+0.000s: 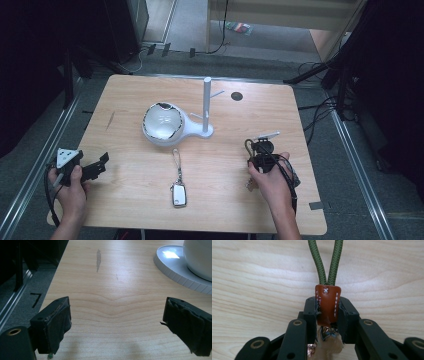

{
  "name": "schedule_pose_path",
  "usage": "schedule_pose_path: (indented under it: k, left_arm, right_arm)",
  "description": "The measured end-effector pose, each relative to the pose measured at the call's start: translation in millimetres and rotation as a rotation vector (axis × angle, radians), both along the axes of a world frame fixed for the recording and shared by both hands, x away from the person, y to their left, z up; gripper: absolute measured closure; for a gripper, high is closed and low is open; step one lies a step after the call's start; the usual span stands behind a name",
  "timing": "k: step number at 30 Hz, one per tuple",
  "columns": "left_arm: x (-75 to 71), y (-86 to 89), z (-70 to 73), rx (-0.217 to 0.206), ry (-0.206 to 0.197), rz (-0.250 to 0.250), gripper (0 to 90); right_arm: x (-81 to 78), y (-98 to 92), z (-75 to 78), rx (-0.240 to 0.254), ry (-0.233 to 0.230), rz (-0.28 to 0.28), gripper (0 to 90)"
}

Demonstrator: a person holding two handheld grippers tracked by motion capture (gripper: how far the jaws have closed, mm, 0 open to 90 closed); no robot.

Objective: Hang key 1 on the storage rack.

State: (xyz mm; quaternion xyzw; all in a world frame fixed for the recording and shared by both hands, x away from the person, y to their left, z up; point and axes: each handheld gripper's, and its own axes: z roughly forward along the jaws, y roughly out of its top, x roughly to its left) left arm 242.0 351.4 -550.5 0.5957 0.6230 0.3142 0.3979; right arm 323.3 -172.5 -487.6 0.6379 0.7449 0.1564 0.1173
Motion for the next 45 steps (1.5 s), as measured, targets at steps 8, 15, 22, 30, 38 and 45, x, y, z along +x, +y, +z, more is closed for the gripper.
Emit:
schedule_pose_path:
  k: [8,15,22,30,38,45]
  left_arm:
    - [0.0,0.5,0.0,-0.001,-0.001,-0.001,8.3]
    - [-0.1,0.6,-0.1,-0.003,-0.002,0.000,8.3]
    - [-0.1,0.5,0.0,-0.004,-0.002,0.001,8.3]
    - [0.0,0.5,0.0,-0.002,0.000,0.002,8.3]
    - [-0.4,0.5,-0.1,-0.001,-0.004,0.002,8.3]
    - [-0.5,0.7,-0.1,-0.003,-0.007,0.001,8.3]
  right_arm:
    - [-5.0,0.4,15.6,0.035,-0.144,0.002,71.7]
    - [-11.8,2.4,30.4,0.044,-0.301,-0.024,71.7]
    - [-18.4,-0.7,44.5,0.073,-0.443,-0.038,71.6]
    - [-24.2,5.2,54.6,0.077,-0.580,0.015,71.5]
    - [-26.1,10.3,66.0,0.092,-0.705,0.032,71.5]
    - [-25.5,19.1,72.4,0.141,-0.792,0.091,71.1]
